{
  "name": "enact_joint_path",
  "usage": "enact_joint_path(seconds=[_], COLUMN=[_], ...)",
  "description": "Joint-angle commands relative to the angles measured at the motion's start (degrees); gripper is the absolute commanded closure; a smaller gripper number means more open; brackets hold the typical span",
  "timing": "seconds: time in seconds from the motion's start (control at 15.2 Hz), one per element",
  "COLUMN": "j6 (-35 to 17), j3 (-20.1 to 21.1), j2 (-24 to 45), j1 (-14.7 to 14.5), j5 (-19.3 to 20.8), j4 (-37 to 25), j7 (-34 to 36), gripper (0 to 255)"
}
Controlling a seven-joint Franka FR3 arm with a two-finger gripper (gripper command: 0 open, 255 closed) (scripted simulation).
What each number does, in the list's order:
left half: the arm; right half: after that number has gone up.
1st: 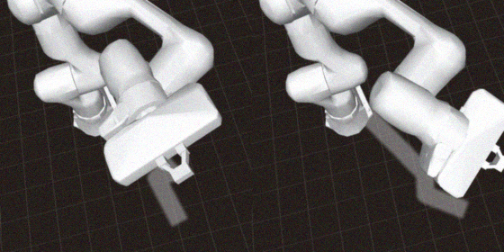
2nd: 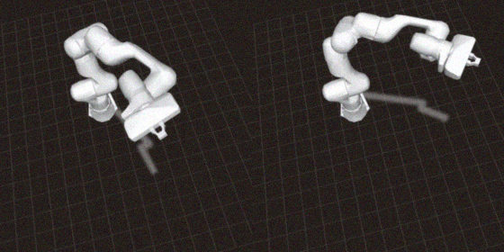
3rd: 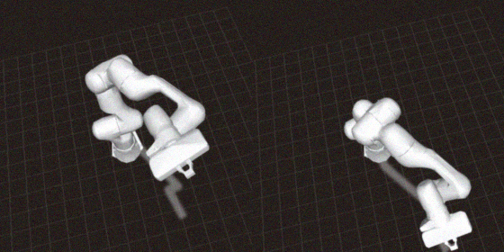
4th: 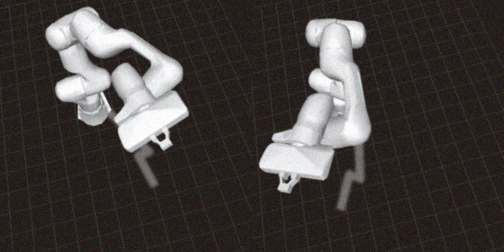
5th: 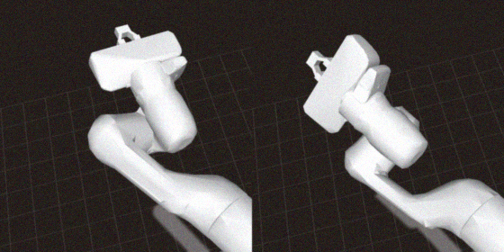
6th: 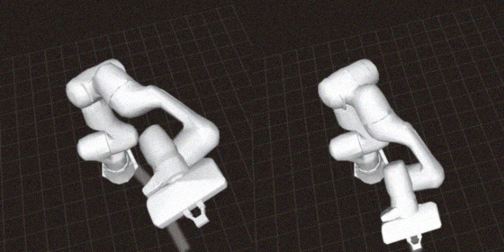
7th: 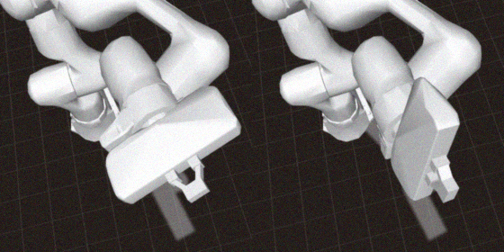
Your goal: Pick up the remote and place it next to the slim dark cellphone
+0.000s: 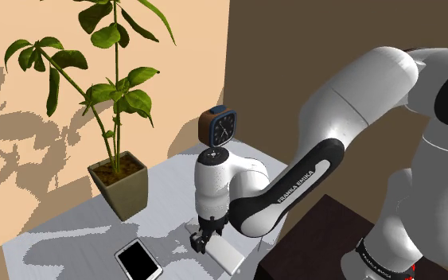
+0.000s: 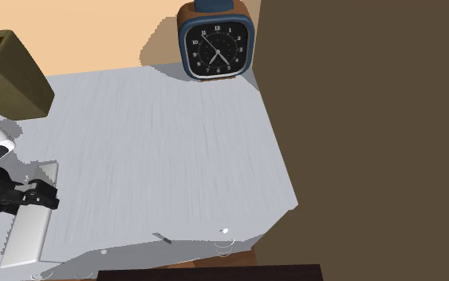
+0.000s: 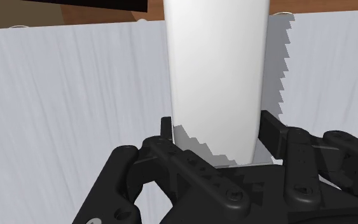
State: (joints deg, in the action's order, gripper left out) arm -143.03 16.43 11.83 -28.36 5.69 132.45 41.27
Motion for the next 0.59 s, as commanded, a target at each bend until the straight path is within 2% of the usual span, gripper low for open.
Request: enact_joint_path(seconds=[0.0,0.07,0.4,0.53], j6=[-0.01,-0.01,-0.01,3.57], j3=[0.0,0.0,0.0,0.57], j2=[0.0,0.0,0.0,-3.15], j1=[0.0,0.0,0.0,0.38], j5=[0.0,0.0,0.01,-1.66], j4=[-0.01,-0.01,-0.01,-0.6], j7=[0.0,0.0,0.0,-1.16], gripper=[255,0,0,0])
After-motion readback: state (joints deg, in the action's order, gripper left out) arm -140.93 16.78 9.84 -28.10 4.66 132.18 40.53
